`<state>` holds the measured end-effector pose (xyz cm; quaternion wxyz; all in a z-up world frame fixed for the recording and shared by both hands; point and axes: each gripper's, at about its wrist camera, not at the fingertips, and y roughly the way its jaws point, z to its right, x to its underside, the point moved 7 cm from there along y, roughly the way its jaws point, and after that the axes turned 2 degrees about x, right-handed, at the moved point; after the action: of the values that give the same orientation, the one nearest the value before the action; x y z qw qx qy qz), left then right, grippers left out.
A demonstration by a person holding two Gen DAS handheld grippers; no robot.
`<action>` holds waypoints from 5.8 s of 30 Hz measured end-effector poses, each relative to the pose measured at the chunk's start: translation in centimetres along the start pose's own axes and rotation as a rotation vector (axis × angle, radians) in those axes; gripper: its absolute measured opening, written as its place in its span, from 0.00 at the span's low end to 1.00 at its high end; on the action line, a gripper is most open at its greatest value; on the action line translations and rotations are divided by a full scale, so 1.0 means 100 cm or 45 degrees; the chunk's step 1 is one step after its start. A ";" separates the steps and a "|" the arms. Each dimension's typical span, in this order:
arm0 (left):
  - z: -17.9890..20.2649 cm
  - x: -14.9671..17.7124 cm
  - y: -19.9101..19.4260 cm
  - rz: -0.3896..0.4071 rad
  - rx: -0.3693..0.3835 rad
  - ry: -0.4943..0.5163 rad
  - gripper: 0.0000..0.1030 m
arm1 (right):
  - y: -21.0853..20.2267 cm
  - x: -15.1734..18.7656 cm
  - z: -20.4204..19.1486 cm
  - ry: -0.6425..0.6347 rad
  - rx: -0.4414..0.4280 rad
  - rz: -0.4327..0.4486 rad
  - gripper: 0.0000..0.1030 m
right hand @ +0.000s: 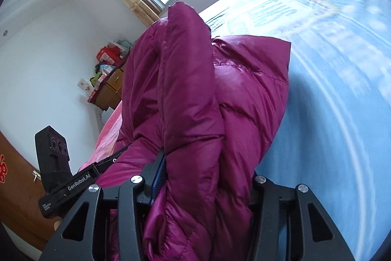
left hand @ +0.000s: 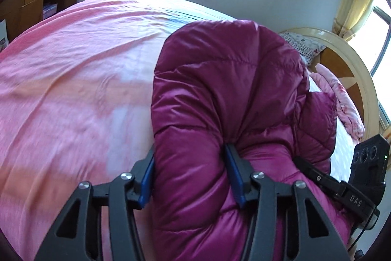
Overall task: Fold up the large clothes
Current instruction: 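Lift the jacket bundle with both grippers and carry it off the bed, then lower the bundle onto the pink cloth on the chair and open both grippers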
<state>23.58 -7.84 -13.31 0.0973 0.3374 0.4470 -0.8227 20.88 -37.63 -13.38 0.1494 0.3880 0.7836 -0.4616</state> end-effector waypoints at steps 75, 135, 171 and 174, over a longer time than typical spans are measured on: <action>-0.275 0.033 -0.191 0.259 -0.840 -0.330 0.53 | 0.150 0.117 -0.297 -0.394 -0.342 -0.295 0.50; -0.232 0.049 -0.210 0.242 -0.951 -0.236 0.66 | 0.070 0.192 -0.313 -0.699 0.039 -0.100 0.49; -0.071 0.049 -0.345 0.741 -1.117 -0.052 1.00 | -0.181 0.140 -0.361 -0.717 0.016 0.526 0.84; -0.069 0.048 -0.353 0.781 -1.155 -0.043 1.00 | -0.188 0.138 -0.364 -0.726 0.018 0.575 0.84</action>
<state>6.87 18.85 4.63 0.4756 0.3630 0.6365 -0.4868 2.32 -5.75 9.11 0.4575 0.4078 0.6019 -0.5120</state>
